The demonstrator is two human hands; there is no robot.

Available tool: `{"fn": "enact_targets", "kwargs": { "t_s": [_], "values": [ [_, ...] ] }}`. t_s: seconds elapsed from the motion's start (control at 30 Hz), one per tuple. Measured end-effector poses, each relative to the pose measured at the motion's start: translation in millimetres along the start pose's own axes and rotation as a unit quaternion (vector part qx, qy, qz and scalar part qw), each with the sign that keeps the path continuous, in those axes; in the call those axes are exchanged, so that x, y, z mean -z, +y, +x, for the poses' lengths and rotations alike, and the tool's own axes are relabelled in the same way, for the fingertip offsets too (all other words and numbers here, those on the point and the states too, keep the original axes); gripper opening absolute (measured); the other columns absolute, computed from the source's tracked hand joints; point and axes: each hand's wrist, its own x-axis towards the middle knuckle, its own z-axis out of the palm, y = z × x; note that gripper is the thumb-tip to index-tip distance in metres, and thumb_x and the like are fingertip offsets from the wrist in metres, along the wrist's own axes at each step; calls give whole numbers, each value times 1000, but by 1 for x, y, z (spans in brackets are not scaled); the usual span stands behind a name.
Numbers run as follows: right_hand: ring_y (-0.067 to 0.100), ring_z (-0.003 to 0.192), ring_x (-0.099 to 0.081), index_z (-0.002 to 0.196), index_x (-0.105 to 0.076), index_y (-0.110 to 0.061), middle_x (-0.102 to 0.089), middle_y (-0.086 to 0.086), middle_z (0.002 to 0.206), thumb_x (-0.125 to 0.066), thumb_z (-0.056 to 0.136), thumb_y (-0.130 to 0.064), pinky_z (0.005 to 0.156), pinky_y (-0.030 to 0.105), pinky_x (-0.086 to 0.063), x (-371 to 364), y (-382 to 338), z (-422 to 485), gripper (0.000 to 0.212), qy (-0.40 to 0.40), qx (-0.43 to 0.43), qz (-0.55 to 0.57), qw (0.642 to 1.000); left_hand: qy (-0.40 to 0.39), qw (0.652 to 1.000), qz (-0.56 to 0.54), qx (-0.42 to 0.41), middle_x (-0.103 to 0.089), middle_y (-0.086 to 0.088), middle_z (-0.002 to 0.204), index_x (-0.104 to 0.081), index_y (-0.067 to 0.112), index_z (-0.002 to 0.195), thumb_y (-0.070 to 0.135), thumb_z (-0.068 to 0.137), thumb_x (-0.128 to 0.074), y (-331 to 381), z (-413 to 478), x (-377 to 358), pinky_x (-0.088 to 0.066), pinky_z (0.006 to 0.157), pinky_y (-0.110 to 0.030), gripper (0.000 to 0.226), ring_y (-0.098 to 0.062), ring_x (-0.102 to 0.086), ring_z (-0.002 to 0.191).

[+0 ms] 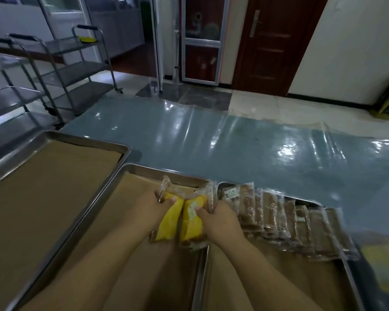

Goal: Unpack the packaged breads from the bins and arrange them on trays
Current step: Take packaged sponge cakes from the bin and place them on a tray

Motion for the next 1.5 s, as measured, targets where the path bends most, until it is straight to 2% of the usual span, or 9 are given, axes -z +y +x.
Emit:
{"fn": "enact_targets", "kwargs": {
  "t_s": [0.13,0.3,0.47,0.57,0.63,0.7,0.9,1.3,1.5],
  "values": [
    [17,72,-57,89,-52,-10,-59,0,76,-58,87,-45,52,26,-37,-17,-4,30,35,7,-15,25,1000,-8,997,75,6,-59,-5,89,-50,12,100,53,81,-59,2,44,-12,-48,72,-34,46,-23,-57,81],
    [11,84,-57,107,-56,-11,-60,6,103,-53,92,-40,69,24,-47,-19,5,44,32,-5,-3,-1,1000,-86,996,11,-13,-61,2,85,-49,23,91,62,83,-48,9,66,-35,-50,69,-35,40,-15,-59,79],
    [7,107,-44,130,-33,-39,-28,-9,133,-65,83,-30,96,24,-40,-6,24,24,58,-28,79,45,995,-151,982,-76,-90,-65,12,94,-62,30,99,26,87,-56,-10,57,-45,-54,80,-38,14,-5,-61,86],
    [7,125,-22,134,-24,-50,-16,-18,137,-69,72,-46,108,30,-28,-4,38,14,76,-58,147,-70,985,-237,955,-122,-132,-54,14,126,-55,33,122,14,79,-65,-39,48,-40,-50,92,-26,48,2,-52,111],
    [10,131,-12,140,-16,-44,-7,-22,137,-69,74,-48,110,34,-23,-6,41,13,85,-45,161,-149,975,-258,945,-38,-199,-28,18,144,-35,31,140,24,76,-73,-57,48,-37,-27,100,-5,75,1,-30,130],
    [16,134,-14,143,-16,-36,-7,-17,139,-69,78,-43,109,33,-27,-12,42,14,84,-24,159,-177,971,-242,941,35,-235,-16,25,142,-24,36,143,34,70,-77,-68,49,-37,-16,97,0,90,4,-19,129],
    [25,130,-27,140,-27,-25,-21,4,145,-66,83,-37,103,37,-37,-22,29,29,70,22,123,-241,963,-133,957,90,-240,-29,9,145,-36,29,140,36,75,-74,-54,60,-45,-36,103,-31,76,-12,-31,128],
    [25,127,-36,137,-35,-22,-38,4,136,-61,85,-41,101,40,-40,19,8,-11,61,8,114,-270,956,-122,958,121,-229,-41,6,134,-45,29,131,34,79,-69,-37,22,-17,-43,93,-32,58,-16,-43,117],
    [19,111,-51,131,-42,-30,-51,-2,129,-57,87,-41,88,36,-47,79,-8,-83,48,1,160,-333,929,-81,935,111,-326,-52,1,126,-52,22,125,38,82,-67,4,-29,18,-35,88,-23,49,-16,-46,114]
  ]
}}
